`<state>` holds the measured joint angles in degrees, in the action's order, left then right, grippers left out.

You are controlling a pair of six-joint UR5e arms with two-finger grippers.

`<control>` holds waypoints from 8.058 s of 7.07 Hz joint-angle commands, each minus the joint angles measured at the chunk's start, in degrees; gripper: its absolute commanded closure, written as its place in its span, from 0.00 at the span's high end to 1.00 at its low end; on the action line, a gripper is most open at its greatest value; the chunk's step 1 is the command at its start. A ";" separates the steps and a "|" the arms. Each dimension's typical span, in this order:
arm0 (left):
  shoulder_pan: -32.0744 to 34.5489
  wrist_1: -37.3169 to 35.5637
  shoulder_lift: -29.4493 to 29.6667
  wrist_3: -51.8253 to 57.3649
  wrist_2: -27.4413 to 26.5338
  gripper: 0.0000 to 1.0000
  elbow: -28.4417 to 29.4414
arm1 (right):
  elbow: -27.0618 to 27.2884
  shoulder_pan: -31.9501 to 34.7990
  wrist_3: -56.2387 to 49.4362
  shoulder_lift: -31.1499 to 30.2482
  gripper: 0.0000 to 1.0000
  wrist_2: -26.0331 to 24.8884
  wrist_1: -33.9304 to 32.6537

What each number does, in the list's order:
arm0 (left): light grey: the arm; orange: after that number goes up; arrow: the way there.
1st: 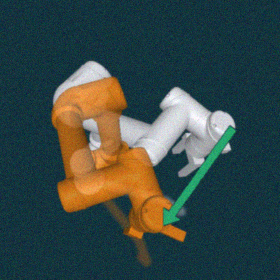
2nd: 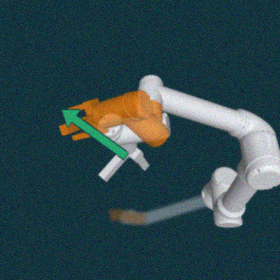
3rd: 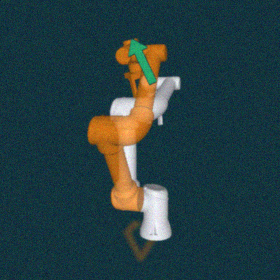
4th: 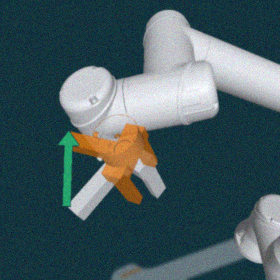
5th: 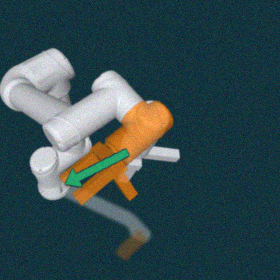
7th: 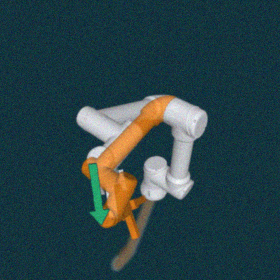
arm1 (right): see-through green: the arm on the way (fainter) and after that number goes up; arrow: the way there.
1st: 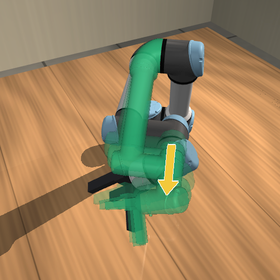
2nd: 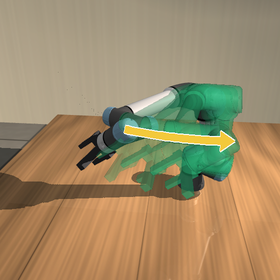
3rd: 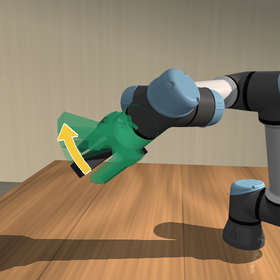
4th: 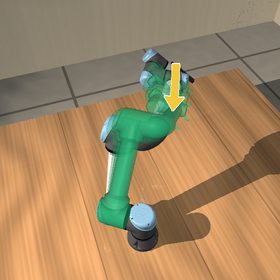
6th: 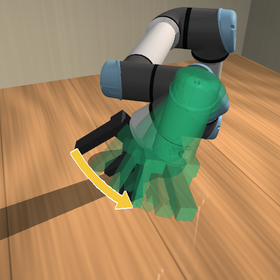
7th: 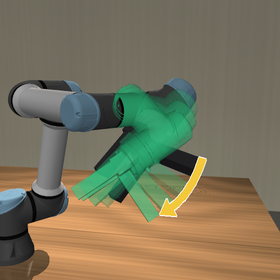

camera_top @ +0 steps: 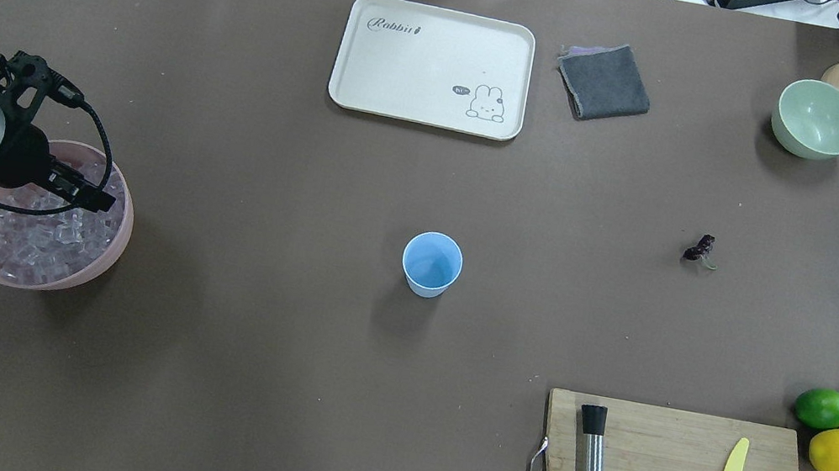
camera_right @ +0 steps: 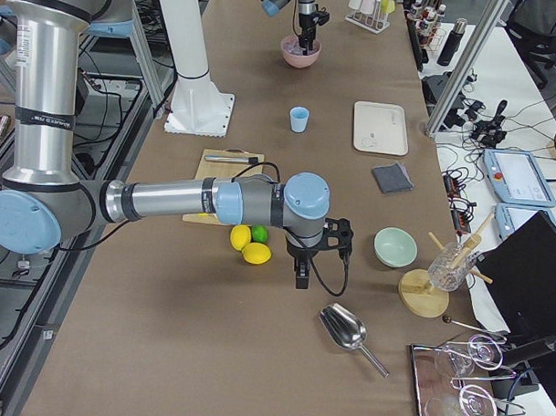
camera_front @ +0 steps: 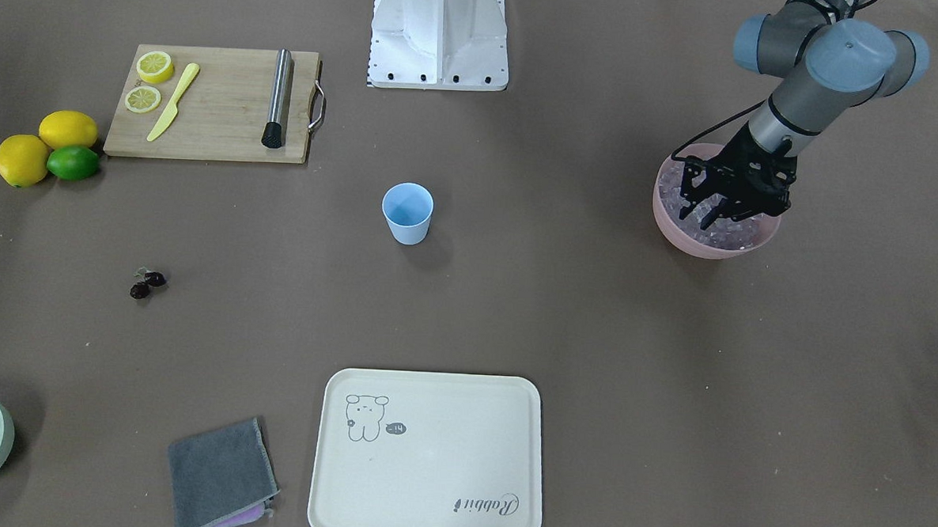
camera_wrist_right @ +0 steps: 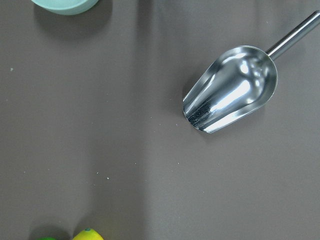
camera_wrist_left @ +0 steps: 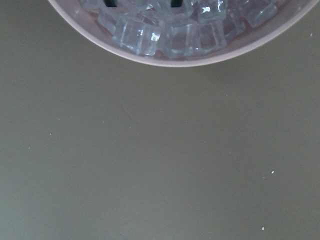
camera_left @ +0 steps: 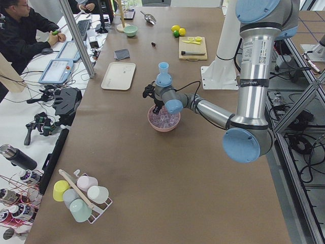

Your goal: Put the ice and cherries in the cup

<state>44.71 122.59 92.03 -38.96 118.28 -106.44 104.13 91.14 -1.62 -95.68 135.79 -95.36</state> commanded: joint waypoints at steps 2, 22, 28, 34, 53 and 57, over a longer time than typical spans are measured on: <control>0.03 0.02 -0.44 0.02 -0.06 0.97 0.35 | 0.45 0.00 0.30 -0.04 1.00 0.00 0.00; -0.59 -0.07 -0.27 0.02 0.46 0.32 1.58 | 1.86 1.49 0.21 -0.83 1.00 0.70 -0.09; 0.47 -0.15 -3.15 0.11 0.82 0.78 -2.36 | 1.86 1.49 0.21 -0.91 1.00 0.79 -0.18; 5.39 -0.33 -3.08 0.02 6.71 0.69 -0.80 | 2.48 1.93 0.21 -0.92 1.00 2.72 -0.53; -0.77 -0.42 -4.75 -16.24 -1.21 0.62 -1.41 | 2.83 2.64 0.12 -4.25 1.00 3.25 0.00; -1.99 -0.42 -4.49 -16.41 -1.65 0.62 -0.79 | 3.00 2.72 0.12 -4.87 1.00 3.25 0.09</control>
<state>43.22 122.17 87.39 -55.30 116.70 -107.39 107.10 93.81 -1.49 -100.47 139.04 -95.28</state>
